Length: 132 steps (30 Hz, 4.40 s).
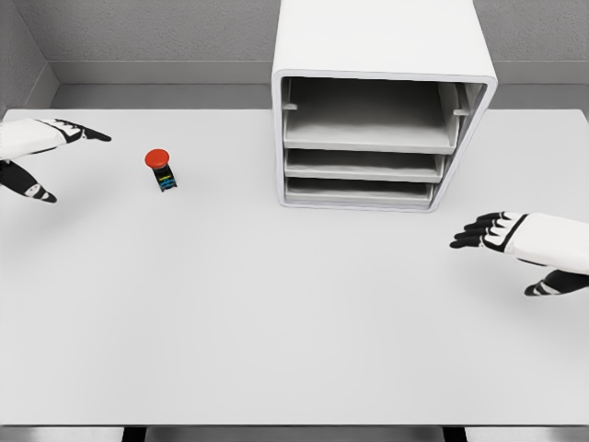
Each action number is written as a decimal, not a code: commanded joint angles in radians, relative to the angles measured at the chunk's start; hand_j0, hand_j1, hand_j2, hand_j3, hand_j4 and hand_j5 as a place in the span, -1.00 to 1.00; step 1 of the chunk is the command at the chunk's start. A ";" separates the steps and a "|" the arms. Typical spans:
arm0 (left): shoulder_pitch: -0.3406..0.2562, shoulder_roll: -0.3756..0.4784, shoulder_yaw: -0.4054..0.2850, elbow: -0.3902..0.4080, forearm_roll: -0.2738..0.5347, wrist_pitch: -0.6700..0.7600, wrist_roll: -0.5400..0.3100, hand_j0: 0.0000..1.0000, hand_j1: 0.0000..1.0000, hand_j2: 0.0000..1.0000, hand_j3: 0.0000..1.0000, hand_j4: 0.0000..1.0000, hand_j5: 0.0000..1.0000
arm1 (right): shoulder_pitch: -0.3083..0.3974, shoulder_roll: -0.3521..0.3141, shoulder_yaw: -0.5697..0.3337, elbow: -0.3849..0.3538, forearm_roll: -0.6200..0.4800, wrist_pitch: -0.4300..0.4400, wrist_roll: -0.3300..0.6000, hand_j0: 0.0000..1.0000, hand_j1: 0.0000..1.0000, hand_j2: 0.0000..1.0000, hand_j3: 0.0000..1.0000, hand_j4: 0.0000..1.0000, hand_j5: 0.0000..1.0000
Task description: Slide open multi-storey tabletop storage cabinets and put open load switch and slide close multi-storey tabletop storage cabinets
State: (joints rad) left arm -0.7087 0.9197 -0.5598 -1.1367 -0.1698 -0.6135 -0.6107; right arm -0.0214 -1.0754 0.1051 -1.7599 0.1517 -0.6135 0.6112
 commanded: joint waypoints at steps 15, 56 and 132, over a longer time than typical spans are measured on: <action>-0.112 -0.176 -0.012 0.201 -0.122 0.003 0.000 1.00 1.00 1.00 1.00 1.00 1.00 | -0.222 0.064 0.099 0.000 -0.007 0.003 0.000 1.00 1.00 1.00 1.00 1.00 1.00; -0.296 -0.397 -0.222 0.416 -0.260 0.003 0.000 1.00 1.00 1.00 1.00 1.00 1.00 | -0.632 0.272 0.465 0.013 0.068 0.235 -0.062 1.00 1.00 1.00 1.00 1.00 1.00; -0.295 -0.384 -0.235 0.405 -0.292 0.003 0.000 -0.08 -0.08 -0.08 -0.08 -0.08 -0.08 | -0.738 0.354 0.636 0.129 0.086 0.380 -0.007 1.00 1.00 1.00 1.00 1.00 1.00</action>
State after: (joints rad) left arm -1.0032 0.5271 -0.8000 -0.7306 -0.4708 -0.6136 -0.6114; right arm -0.7578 -0.7111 0.7445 -1.6214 0.2420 -0.2191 0.6034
